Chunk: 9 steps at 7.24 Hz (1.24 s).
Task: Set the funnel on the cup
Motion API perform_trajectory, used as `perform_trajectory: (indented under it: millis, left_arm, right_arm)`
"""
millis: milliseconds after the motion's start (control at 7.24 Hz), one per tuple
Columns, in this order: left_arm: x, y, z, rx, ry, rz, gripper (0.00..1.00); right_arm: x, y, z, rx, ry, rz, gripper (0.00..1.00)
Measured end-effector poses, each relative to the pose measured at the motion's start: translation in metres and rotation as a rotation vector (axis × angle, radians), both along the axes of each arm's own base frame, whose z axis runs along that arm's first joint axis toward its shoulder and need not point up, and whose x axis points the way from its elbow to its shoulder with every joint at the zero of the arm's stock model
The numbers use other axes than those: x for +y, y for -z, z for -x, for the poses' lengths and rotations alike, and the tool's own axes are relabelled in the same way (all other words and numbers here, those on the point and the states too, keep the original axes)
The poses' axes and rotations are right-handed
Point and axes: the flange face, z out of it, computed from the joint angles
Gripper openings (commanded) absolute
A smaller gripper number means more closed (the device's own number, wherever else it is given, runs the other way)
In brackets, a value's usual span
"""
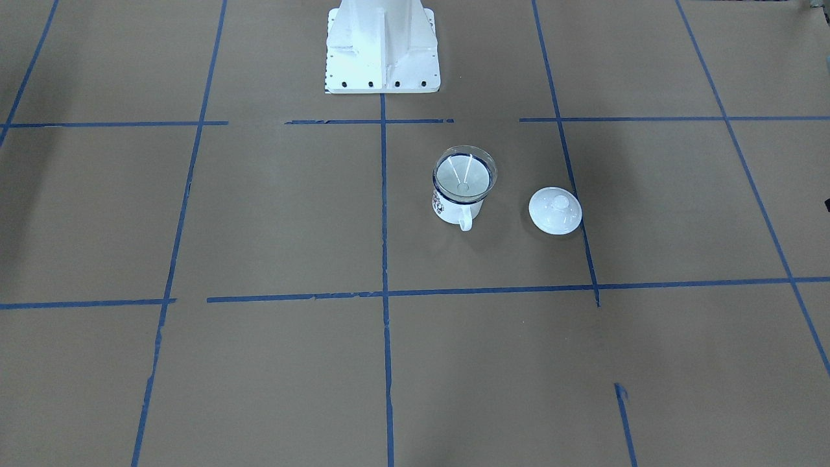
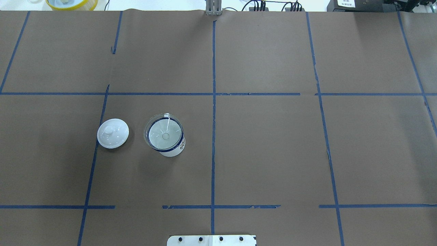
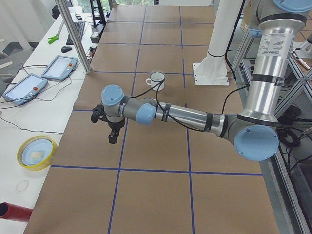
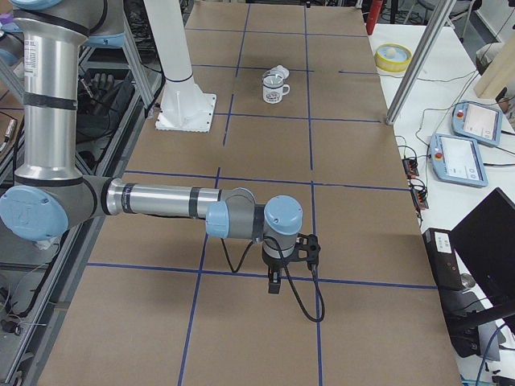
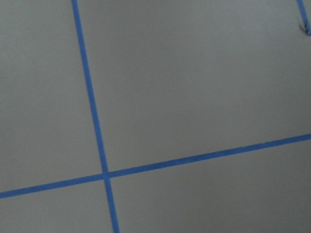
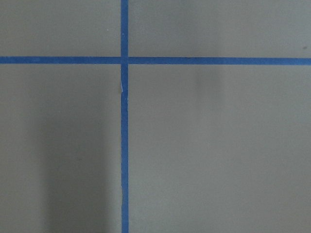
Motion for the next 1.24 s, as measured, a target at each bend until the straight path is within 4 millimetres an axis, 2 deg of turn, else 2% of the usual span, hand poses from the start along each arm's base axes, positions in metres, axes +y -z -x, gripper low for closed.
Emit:
perform_trajectory:
  millis: [276,553,829,1244]
  left_arm:
    - [0.042,-0.047,0.022,-0.018,-0.042,0.013,1.00]
    - [0.068,-0.075,0.045,-0.025,-0.044,0.083,1.00]
    - [0.079,-0.083,0.068,-0.027,-0.002,0.129,1.00]
    - [0.082,-0.082,0.077,-0.035,0.018,0.137,1.00]
  right_arm:
    - [0.000,0.000,0.000,0.000,0.000,0.000,1.00]
    - [0.000,0.000,0.000,0.000,0.000,0.000,1.00]
    - [0.000,0.000,0.000,0.000,0.000,0.000,1.00]
    - [0.000,0.000,0.000,0.000,0.000,0.000,1.00]
